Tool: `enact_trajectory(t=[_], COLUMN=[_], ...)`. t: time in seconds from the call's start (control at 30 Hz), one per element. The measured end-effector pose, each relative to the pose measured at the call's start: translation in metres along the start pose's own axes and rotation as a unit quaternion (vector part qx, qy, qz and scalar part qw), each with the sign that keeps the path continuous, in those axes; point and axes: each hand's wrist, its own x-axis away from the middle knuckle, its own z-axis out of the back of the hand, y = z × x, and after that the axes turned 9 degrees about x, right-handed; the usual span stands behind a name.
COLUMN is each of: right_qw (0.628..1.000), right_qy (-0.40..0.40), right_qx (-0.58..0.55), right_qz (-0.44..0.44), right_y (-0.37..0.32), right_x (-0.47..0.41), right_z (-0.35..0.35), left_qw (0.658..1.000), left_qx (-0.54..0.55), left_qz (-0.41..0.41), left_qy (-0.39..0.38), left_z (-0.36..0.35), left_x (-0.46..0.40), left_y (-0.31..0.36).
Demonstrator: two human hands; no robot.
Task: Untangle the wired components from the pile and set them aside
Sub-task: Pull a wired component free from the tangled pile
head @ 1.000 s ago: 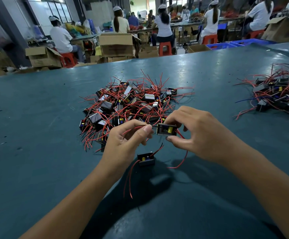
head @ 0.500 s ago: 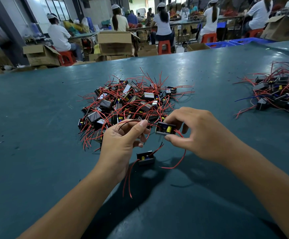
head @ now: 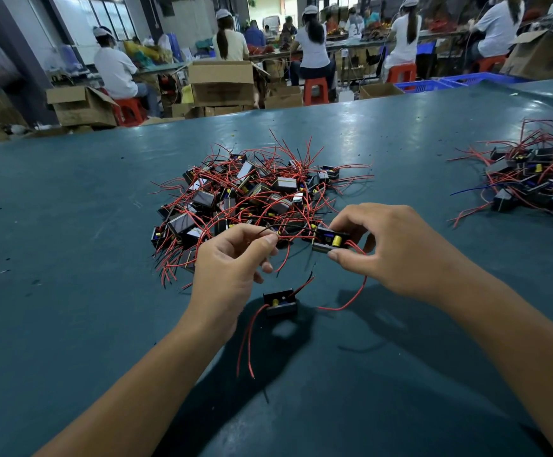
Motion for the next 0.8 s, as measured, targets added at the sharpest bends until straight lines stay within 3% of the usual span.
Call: enact_trajectory(t=[0.1,0.2,0.27,0.37,0.67,0.73,0.8], right_qw=[0.997,0.987,0.975,0.96,0.952,0.965,0.989], right_qy=[-0.054,-0.131,-0.187,-0.234,-0.249,-0.221,-0.141], right_qx=[0.042,0.072,0.101,0.134,0.159,0.132,0.051], right_qz=[-0.028,-0.059,-0.067,-0.079,-0.078,-0.059,-0.02], right_y=[0.008,0.016,0.018,0.019,0.022,0.022,0.017], right_x=[-0.001,0.0,0.0,0.0,0.0,0.0,-0.001], right_z=[0.001,0.0,-0.003,-0.007,-0.006,-0.006,-0.006], left_qw=[0.985,0.946,0.932,0.94,0.939,0.941,0.944], left_qx=[-0.153,-0.285,-0.318,-0.3,-0.313,-0.301,-0.288], left_qz=[-0.055,-0.107,-0.117,-0.09,-0.05,-0.047,-0.048], left_qy=[-0.055,-0.115,-0.127,-0.135,-0.134,-0.145,-0.156], left_z=[0.005,0.006,0.006,0.004,0.002,0.002,0.002], left_x=[-0.002,-0.001,0.0,0.002,0.004,0.003,0.003], left_y=[-0.005,-0.006,-0.007,-0.007,-0.005,-0.004,-0.004])
